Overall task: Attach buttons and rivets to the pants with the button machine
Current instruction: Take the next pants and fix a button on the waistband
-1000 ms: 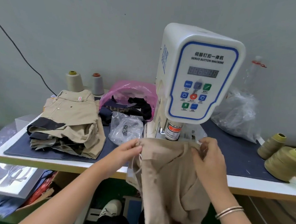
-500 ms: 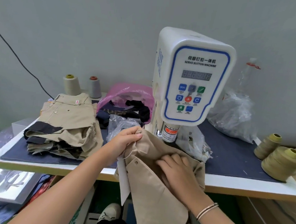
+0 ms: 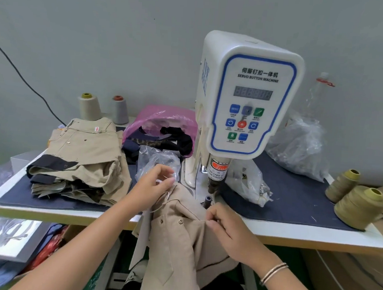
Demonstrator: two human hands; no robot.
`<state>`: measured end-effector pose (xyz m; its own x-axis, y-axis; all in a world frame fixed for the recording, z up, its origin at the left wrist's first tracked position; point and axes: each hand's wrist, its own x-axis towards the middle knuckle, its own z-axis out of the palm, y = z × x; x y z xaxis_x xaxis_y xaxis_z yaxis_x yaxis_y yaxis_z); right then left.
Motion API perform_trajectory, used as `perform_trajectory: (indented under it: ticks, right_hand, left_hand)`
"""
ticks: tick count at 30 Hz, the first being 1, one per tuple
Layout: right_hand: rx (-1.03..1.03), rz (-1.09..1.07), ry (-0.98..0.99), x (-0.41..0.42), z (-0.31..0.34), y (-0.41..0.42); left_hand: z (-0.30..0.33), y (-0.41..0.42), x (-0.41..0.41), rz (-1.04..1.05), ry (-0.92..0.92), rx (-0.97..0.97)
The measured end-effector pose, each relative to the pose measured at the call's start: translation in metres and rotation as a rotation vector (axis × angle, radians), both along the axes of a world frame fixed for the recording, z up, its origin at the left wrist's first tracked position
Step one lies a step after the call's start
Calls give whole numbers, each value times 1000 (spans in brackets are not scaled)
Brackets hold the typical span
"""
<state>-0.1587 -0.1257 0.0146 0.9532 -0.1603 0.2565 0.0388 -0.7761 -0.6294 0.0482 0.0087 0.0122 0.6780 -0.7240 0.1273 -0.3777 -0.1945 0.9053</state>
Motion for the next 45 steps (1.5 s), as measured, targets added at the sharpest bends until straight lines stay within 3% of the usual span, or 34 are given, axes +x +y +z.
perform_trajectory:
  ticks: [2, 3, 5, 7, 10, 14, 17, 19, 23, 27, 32, 38, 42, 45]
  right_hand:
    - [45, -54, 4, 0, -7, 2]
    - [57, -77, 4, 1, -10, 2]
    - [99, -109, -24, 2, -14, 0]
    - [184, -136, -69, 3, -16, 0]
    - [245, -189, -126, 4, -19, 1]
    - [290, -182, -132, 3, -18, 2]
    - [350, -141, -134, 0, -16, -2]
    - [382, -134, -143, -3, -15, -6]
    - [399, -115, -140, -7, -13, -11]
    - [408, -63, -123, -4, -3, -13]
    - [409, -39, -118, 3, 2, -19]
    - [604, -89, -90, 7, -4, -33]
    - [754, 31, 17, -3, -6, -40]
    - [849, -53, -8, 5, -14, -47]
  left_hand:
    - [2, 5, -12, 66, -58, -87]
    - [4, 9, -17, 10, 3, -137]
    - [11, 19, -30, -217, 151, -154]
    - [14, 26, -43, -398, 188, -81]
    - [2, 29, -59, -442, 26, 83]
    - [-21, 21, -76, -306, -354, 132]
    - [-27, 16, -79, -327, -397, 88]
    - [-28, 16, -81, -360, -343, 7]
    - [-27, 14, -94, -384, -55, -110]
    - [-23, 6, -100, -370, 70, -196]
    - [-9, 3, -89, -465, 183, -141]
    - [-3, 6, -74, -618, 492, -37]
    - [-13, 8, -73, -591, 547, -14]
    - [-19, -4, -62, -379, 411, -22]
